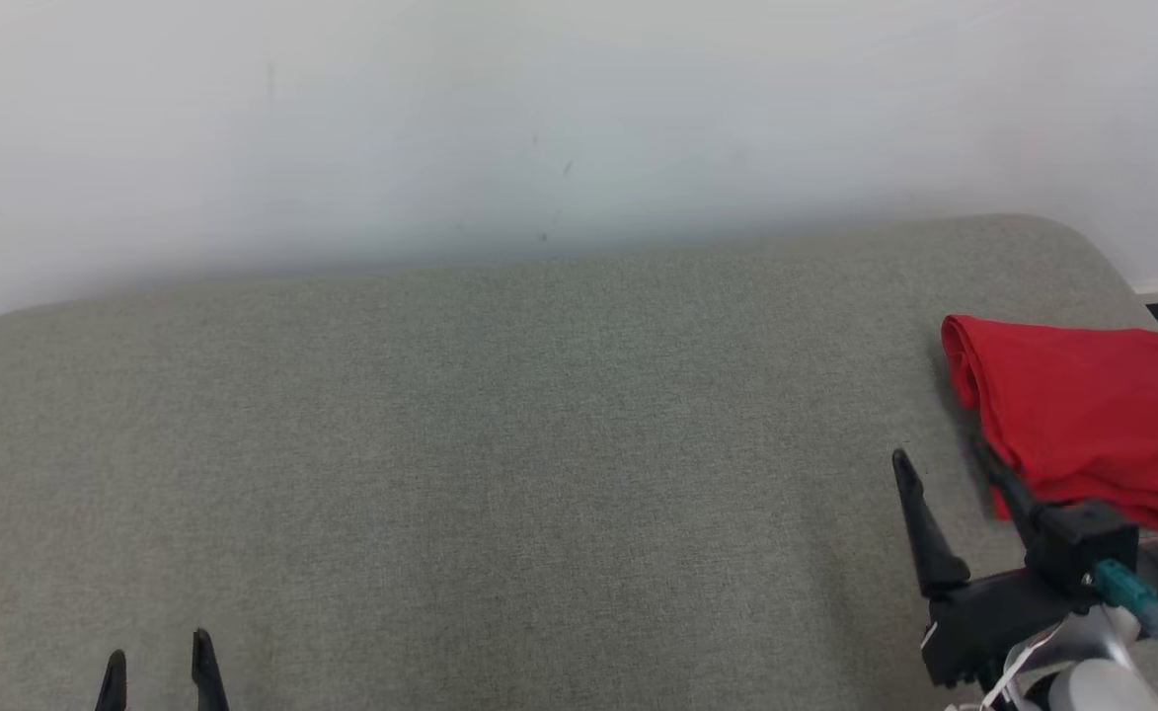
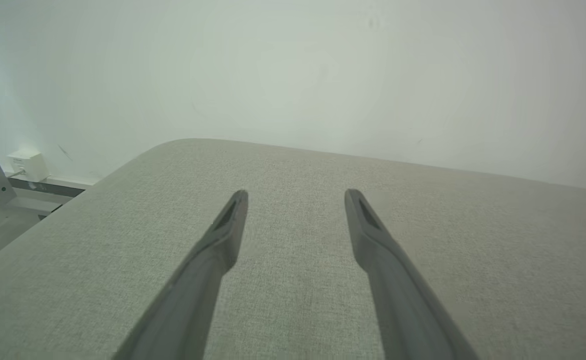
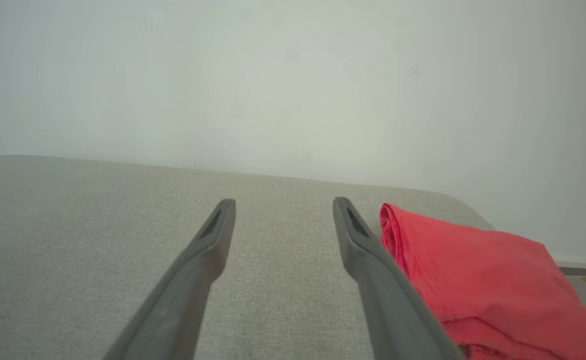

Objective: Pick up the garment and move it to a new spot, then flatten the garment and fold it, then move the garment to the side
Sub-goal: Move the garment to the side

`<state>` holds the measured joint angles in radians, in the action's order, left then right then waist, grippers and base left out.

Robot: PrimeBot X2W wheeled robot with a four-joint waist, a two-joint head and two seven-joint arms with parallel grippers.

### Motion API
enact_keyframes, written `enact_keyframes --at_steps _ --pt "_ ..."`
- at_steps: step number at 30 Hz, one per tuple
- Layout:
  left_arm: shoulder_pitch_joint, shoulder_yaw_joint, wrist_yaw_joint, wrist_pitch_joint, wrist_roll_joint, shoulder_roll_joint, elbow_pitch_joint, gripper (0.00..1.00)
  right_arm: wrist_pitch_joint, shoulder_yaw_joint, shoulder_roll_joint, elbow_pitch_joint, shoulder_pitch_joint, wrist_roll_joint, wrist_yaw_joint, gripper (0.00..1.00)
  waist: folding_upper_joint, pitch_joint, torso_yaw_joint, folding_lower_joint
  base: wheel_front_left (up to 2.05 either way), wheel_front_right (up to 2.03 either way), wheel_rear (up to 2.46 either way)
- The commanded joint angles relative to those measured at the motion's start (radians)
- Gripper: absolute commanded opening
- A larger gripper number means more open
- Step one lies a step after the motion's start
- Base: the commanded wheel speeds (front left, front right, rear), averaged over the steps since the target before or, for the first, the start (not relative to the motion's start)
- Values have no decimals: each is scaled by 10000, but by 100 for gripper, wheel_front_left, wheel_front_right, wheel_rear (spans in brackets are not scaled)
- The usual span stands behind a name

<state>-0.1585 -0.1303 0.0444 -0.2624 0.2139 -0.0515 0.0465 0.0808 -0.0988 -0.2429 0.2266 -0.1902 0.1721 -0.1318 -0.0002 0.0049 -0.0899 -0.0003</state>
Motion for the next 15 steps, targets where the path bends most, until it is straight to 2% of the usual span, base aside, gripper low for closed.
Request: enact_keyframes --at_steps 1,15 --pt "-103 -50 19 -27 -69 18 94 100 121 -10 148 -43 318 -35 32 100 2 -210 161 3 0 0 0" --pt "41 -101 296 -27 -314 19 1120 100 1047 280 1243 435 1568 -178 32 100 2 -412 23 3 0 0 0"
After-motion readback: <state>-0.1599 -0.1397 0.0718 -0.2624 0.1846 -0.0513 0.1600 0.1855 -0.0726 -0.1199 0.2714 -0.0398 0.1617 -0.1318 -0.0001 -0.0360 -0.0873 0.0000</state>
